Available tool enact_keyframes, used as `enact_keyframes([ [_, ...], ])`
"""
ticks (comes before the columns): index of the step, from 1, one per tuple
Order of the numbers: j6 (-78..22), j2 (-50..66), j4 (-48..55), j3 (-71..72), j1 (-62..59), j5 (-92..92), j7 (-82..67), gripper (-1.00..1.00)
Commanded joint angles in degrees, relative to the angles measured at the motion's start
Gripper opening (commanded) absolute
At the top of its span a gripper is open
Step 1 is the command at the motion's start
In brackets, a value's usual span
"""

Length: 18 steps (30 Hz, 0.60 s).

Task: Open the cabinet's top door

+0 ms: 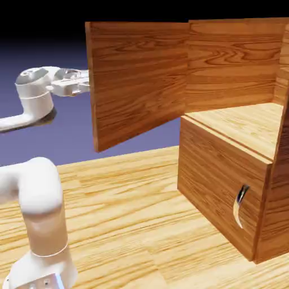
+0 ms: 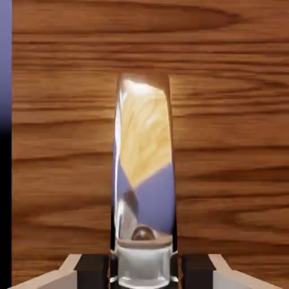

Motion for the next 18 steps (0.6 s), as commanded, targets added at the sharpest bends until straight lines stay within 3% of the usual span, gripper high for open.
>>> enact_keyframes([
  [1, -1.97, 0.37, 2.11, 1.41, -1.45, 1.00, -0.14, -1.00],
  [18, -30.17, 2.03, 37.41, 16.32, -28.39, 9.34, -5.30, -1.00],
])
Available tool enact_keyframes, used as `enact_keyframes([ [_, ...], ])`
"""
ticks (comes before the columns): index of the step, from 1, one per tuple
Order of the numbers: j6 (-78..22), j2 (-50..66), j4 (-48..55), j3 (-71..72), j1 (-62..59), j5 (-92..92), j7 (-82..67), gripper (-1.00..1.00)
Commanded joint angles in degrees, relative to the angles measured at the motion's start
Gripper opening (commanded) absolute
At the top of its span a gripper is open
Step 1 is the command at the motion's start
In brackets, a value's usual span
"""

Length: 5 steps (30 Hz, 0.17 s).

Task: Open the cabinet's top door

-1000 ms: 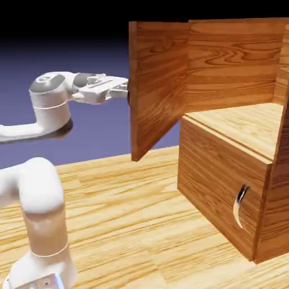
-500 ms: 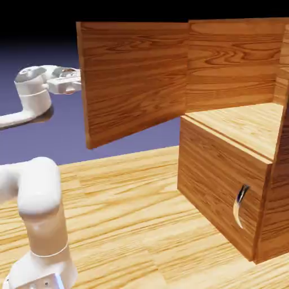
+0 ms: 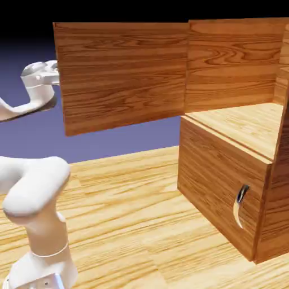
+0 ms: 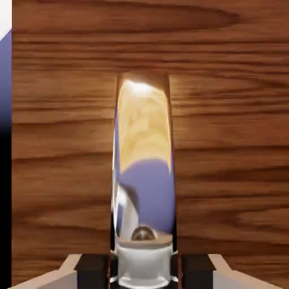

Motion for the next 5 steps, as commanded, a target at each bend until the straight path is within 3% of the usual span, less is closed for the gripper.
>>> enact_keyframes([
  [1, -1.38, -0.07, 2.12, 0.46, -1.60, 0.20, -0.44, -1.00],
  [5, -6.95, -0.43, 10.42, 2.17, -7.89, 0.55, -2.43, -1.00],
])
